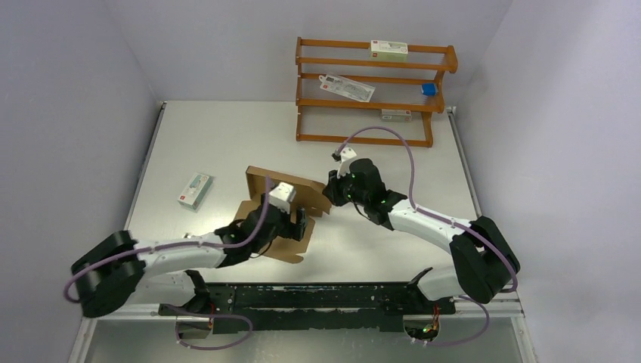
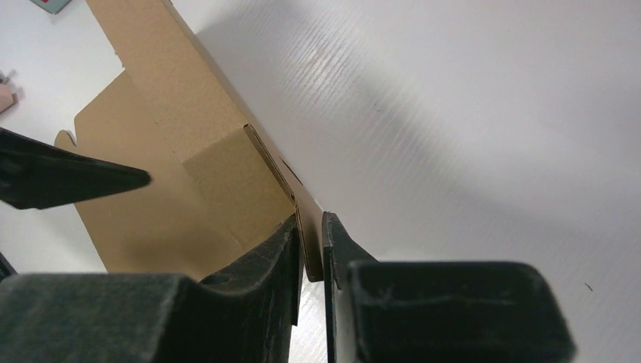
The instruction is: Fold the paper box
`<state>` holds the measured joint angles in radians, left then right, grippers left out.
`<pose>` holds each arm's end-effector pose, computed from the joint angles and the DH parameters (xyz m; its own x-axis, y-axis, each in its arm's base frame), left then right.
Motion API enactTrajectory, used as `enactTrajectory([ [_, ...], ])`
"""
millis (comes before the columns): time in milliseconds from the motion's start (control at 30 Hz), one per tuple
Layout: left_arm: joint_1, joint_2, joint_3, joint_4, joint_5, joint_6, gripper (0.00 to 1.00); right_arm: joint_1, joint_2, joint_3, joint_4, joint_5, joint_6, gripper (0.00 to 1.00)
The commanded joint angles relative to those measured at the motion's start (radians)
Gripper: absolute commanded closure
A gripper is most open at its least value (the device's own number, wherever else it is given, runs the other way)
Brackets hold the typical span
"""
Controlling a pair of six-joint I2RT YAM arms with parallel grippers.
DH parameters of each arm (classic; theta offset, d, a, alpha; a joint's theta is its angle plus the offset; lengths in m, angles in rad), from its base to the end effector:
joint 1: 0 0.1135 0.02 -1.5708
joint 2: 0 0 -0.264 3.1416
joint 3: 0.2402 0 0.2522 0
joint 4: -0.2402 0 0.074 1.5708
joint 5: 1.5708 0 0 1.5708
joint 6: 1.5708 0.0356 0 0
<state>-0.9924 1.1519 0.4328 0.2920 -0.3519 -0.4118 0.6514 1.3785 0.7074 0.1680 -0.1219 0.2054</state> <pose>0.1383 -0.1894 0.1940 -0.4535 0.0073 -0.8912 0.4725 0.8498 -0.2335 0.2316 0.1820 0.2146 -0.5154 -0.1384 -0.8457 -0.5939 0.7691 0.2361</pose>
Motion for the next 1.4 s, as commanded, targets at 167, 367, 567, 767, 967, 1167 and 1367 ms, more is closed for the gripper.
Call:
enactTrajectory([
  [167, -0.108, 0.346, 0.138, 0.275, -0.163, 0.195, 0.1, 0.015, 0.015, 0.005, 0.024, -0.037, -0.001, 0.84],
  [367, -0.147, 0.521, 0.213, 0.326, -0.302, 0.284, 0.09, 0.014, 0.025, 0.007, 0.023, -0.05, -0.002, 0.84],
  [567, -0.162, 0.627, 0.247, 0.311, -0.343, 0.294, 0.11, 0.016, 0.016, 0.014, 0.007, -0.044, -0.014, 0.84],
  [767, -0.165, 0.667, 0.265, 0.249, -0.418, 0.302, 0.17, 0.015, 0.006, 0.013, -0.001, -0.046, -0.021, 0.84],
  [967, -0.166, 0.634, 0.244, 0.224, -0.459, 0.249, 0.31, 0.016, 0.01, 0.018, -0.012, -0.048, -0.03, 0.84],
  [1167, -0.144, 0.567, 0.176, 0.308, -0.439, 0.18, 0.66, 0.015, 0.014, 0.017, -0.022, -0.049, -0.043, 0.85],
  [1367, -0.072, 0.514, 0.122, 0.349, -0.335, 0.096, 0.7, 0.015, 0.017, 0.017, -0.027, -0.049, -0.062, 0.85],
])
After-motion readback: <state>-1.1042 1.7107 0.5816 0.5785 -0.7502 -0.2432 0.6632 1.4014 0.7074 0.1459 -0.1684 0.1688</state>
